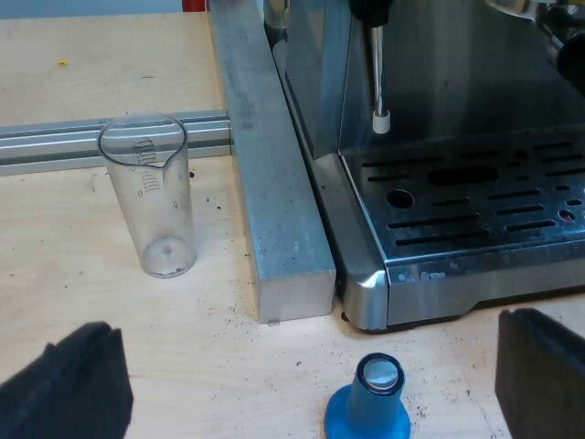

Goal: Place mug into machine

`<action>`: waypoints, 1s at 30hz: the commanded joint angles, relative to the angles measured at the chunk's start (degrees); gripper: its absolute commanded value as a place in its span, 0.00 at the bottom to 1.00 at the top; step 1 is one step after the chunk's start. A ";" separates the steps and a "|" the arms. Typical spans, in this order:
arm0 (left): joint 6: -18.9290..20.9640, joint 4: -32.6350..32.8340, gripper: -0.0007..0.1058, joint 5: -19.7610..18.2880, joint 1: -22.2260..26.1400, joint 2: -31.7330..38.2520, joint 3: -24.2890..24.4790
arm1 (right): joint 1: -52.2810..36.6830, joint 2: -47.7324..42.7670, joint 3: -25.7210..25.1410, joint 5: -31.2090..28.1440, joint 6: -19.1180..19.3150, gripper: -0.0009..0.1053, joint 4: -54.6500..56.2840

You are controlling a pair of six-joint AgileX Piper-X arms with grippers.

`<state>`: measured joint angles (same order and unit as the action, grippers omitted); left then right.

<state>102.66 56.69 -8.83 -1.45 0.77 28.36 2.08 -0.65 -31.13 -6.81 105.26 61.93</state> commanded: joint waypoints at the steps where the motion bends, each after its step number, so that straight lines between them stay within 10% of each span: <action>1: -0.10 -1.32 0.77 0.50 0.02 7.84 -0.38 | -0.10 -2.31 -0.22 0.07 0.43 0.67 -0.41; 16: -0.10 -3.14 0.77 -7.54 -1.67 3.40 -0.47 | -0.10 1.38 -2.11 0.69 3.02 0.67 0.38; 30: -0.10 -12.39 0.77 -19.60 -21.17 -11.00 -0.62 | 5.73 24.08 -8.16 3.38 2.34 0.67 4.36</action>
<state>102.66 45.39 -27.79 -22.67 -10.38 27.71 7.63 23.03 -38.90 -3.92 107.55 66.32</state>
